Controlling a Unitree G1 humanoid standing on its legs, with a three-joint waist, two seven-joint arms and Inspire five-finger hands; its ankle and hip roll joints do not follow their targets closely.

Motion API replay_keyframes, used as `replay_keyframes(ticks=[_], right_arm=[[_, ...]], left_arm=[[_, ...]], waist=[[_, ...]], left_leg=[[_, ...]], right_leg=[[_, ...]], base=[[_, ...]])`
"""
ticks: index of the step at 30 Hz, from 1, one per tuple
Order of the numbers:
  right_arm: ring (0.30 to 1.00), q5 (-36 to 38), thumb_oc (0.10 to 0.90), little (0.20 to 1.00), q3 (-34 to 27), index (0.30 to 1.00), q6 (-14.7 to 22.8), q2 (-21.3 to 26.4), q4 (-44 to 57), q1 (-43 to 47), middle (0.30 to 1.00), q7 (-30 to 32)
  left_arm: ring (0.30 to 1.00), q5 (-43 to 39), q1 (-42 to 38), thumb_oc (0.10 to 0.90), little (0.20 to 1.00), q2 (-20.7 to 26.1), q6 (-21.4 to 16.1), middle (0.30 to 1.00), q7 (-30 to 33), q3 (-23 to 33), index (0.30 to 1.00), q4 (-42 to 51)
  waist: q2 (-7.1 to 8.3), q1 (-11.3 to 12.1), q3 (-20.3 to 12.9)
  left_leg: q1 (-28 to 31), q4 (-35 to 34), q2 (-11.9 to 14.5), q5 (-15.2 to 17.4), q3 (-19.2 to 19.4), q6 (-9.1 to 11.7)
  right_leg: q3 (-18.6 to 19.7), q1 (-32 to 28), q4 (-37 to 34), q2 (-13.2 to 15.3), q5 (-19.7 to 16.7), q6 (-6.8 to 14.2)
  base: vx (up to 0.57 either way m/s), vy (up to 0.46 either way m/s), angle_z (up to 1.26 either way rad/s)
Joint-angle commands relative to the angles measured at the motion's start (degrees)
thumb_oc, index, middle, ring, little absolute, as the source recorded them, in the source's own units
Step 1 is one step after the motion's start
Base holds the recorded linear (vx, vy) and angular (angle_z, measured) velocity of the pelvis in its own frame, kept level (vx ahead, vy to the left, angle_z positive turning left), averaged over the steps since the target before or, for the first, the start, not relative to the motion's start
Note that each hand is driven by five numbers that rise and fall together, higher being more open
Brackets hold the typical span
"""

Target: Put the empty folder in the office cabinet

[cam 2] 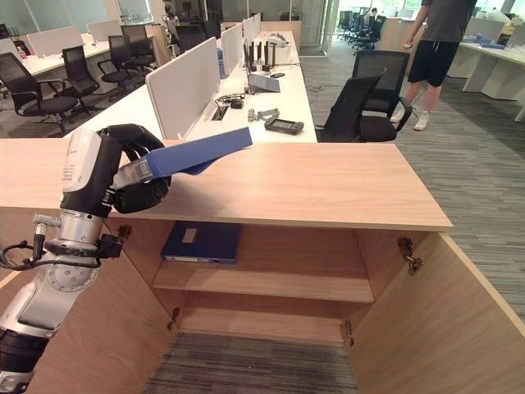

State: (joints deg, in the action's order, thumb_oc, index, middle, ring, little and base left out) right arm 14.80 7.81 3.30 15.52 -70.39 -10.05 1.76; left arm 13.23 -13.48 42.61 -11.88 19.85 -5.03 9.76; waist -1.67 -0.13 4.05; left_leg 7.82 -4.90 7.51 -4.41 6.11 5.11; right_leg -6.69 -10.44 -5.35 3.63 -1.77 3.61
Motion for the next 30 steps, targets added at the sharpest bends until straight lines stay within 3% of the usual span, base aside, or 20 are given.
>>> replay_keyframes(ticks=[1,6,8,9,11,12,13,14,15,18,21,30], right_arm=[[0.9,1.5,0.8,0.9,0.6,0.9,1.1,0.6,-1.1,7.1,0.9,-1.0],[0.9,1.3,0.8,0.9,0.6,0.9,0.8,1.4,-0.4,7.6,0.9,-1.5],[0.9,0.7,0.8,0.9,0.8,0.9,0.6,1.7,0.0,8.0,0.9,-2.0],[0.9,0.7,0.8,0.9,0.8,0.9,0.5,1.8,0.0,8.0,0.9,-2.0],[0.9,0.2,0.8,0.9,1.2,0.9,0.2,2.1,0.0,8.2,0.9,-2.3],[0.9,0.2,0.8,0.9,1.2,0.9,0.2,2.1,0.0,8.2,0.9,-2.3],[0.9,0.0,0.8,0.9,1.5,0.9,0.1,2.2,0.1,8.4,0.9,-2.8],[0.9,0.0,0.8,0.9,1.5,0.9,0.1,2.2,0.1,8.4,0.9,-2.8],[0.9,-0.6,0.8,0.9,2.1,0.9,0.0,2.3,0.1,8.6,0.9,-3.1],[0.9,-1.6,0.8,0.9,3.2,0.9,-0.4,2.1,-0.5,9.2,0.9,-3.4],[0.9,-2.3,0.8,0.9,4.6,0.9,-0.5,2.1,-0.9,10.1,0.9,-3.5],[0.9,-5.9,0.8,0.9,7.3,0.9,-0.9,2.2,-1.5,12.0,0.9,-2.7]], left_arm=[[0.3,-7.8,-10.7,0.4,0.3,-0.6,-5.8,0.3,2.4,10.3,0.3,5.1],[0.3,-18.7,-9.9,0.4,0.3,-0.9,-7.8,0.3,-1.8,12.2,0.3,6.8],[0.3,-27.1,-9.4,0.4,0.3,-0.6,-9.0,0.3,-5.8,12.9,0.3,8.4],[0.3,-27.4,-9.3,0.4,0.3,-0.6,-9.0,0.3,-6.0,13.1,0.3,8.5],[0.3,-37.5,-8.8,0.4,0.3,-1.4,-9.8,0.3,-10.5,12.9,0.3,10.8],[0.3,-37.7,-8.8,0.4,0.3,-1.4,-9.8,0.3,-10.7,13.0,0.3,10.8],[0.3,-44.6,-8.6,0.4,0.3,-2.0,-10.2,0.3,-14.5,12.2,0.3,12.9],[0.3,-44.8,-8.6,0.4,0.3,-2.0,-10.2,0.3,-14.7,12.3,0.3,12.9],[0.3,-52.8,-8.6,0.4,0.3,-3.0,-9.7,0.3,-19.0,10.6,0.3,15.1],[0.3,-60.5,-9.8,0.4,0.3,-3.1,-8.8,0.3,-23.2,7.0,0.3,17.6],[0.3,-65.1,-11.3,0.4,0.3,-3.6,-8.0,0.3,-25.3,3.3,0.3,20.2],[0.3,-66.9,-13.2,0.4,0.3,-4.2,-6.2,0.3,-25.5,-3.0,0.3,21.7]], waist=[[-0.54,0.0,1.1],[-0.63,0.4,1.2],[-0.7,0.7,1.2],[-0.71,0.6,1.2],[-0.79,0.9,1.2],[-0.8,0.9,1.2],[-0.78,1.0,1.3],[-0.79,1.0,1.3],[-0.76,1.0,1.3],[-0.78,1.1,1.5],[-0.68,1.1,1.6],[-0.63,1.3,1.8]], left_leg=[[3.8,-0.1,2.9,4.7,-0.3,3.3],[3.3,-0.1,2.9,4.0,-0.6,3.1],[3.2,-0.1,2.9,4.0,-0.7,3.1],[3.2,-0.1,2.9,4.0,-0.7,3.1],[3.2,-0.1,2.9,3.9,-0.9,3.0],[3.2,-0.1,2.9,3.9,-0.9,3.0],[3.2,-0.1,2.9,3.9,-0.9,3.0],[3.2,-0.1,2.8,3.9,-0.9,3.0],[3.2,-0.1,2.8,4.0,-0.9,2.9],[3.0,-0.1,2.8,4.0,-1.2,2.8],[3.2,-0.1,2.7,4.7,-1.3,2.8],[3.2,-0.1,2.5,4.8,-1.2,2.5]], right_leg=[[-1.1,-1.7,2.9,4.0,6.3,4.7],[-1.3,-1.3,3.1,3.9,5.7,4.5],[-1.5,-1.3,3.2,4.0,5.8,4.5],[-1.5,-1.3,3.2,4.0,5.8,4.5],[-1.5,-1.3,3.3,4.0,5.8,4.5],[-1.5,-1.3,3.3,4.0,5.8,4.5],[-1.5,-1.4,3.3,4.0,5.8,4.4],[-1.5,-1.4,3.3,4.0,5.8,4.4],[-1.5,-1.4,3.3,4.0,5.8,4.5],[-1.5,-1.4,3.3,4.1,5.7,4.4],[-1.6,-1.8,3.2,4.2,6.2,4.6],[-1.2,-1.5,3.8,4.4,6.3,4.7]], base=[[-0.01,0.001,0.06],[-0.01,0.003,0.01],[0.0,0.0,0.0],[0.0,0.0,0.0],[0.0,0.0,0.0],[0.0,0.0,0.0],[-0.01,0.006,0.03],[-0.02,0.013,0.05],[-0.02,0.009,0.04],[-0.03,0.006,0.04],[-0.01,0.001,0.01],[-0.01,0.001,0.0]])
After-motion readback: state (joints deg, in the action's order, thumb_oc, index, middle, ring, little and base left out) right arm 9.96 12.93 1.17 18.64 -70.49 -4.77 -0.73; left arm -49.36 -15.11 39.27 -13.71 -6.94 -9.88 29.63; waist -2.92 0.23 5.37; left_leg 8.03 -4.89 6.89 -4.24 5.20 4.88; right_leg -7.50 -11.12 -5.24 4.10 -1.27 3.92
